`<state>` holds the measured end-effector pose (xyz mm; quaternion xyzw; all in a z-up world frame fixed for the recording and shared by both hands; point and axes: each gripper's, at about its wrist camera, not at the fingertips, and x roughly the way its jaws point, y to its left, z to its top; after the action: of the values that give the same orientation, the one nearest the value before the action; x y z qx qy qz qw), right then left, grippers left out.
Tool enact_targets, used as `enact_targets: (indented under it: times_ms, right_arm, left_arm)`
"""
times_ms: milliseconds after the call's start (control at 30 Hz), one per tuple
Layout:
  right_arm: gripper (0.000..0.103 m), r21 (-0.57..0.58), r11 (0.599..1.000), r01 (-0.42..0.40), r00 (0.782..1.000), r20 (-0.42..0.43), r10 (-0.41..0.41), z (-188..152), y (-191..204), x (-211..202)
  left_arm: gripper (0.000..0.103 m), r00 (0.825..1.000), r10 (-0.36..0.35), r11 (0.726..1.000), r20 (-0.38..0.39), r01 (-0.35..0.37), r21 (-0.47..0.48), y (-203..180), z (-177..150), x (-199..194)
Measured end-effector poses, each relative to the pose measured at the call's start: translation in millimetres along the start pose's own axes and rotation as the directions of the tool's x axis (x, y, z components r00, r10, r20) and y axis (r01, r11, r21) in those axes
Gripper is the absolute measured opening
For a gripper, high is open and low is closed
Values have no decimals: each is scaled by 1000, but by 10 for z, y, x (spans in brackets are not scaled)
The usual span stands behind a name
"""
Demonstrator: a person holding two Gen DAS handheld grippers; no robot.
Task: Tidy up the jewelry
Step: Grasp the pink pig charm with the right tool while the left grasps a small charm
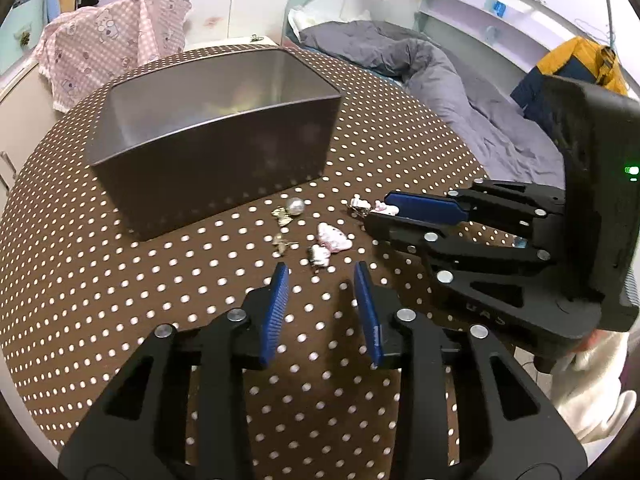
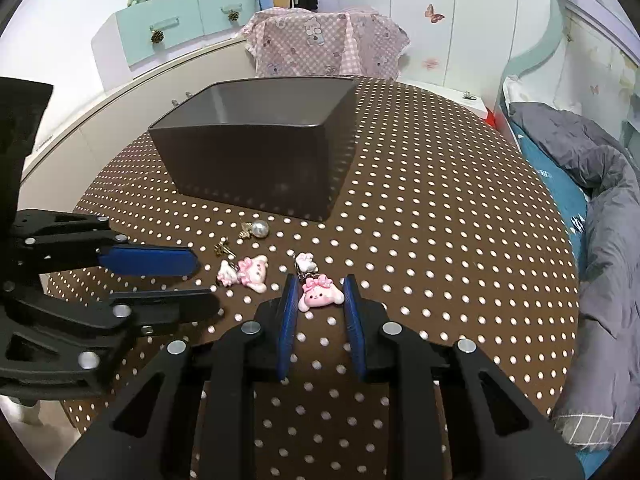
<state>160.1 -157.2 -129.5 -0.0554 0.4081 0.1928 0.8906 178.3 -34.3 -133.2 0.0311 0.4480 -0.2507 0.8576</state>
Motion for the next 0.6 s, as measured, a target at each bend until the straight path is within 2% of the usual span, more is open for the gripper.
enact_targets:
  times_ms: [367, 433, 600]
  right_arm:
    - [21, 6, 1000, 9, 1000, 6, -9, -35, -9, -26]
    - [21, 7, 1000, 8, 1000, 6, -8, -36, -16, -29]
    - [21, 16, 1000, 15, 1000, 5, -15, 6, -1, -23]
  left_arm:
    - [18, 1000, 24, 1000, -7, -24, -3, 15, 107, 126]
    - [10, 999, 35, 999, -6, -35, 5, 16, 97, 121]
    - [10, 1000, 31, 1000, -5, -31, -3, 36, 101, 111]
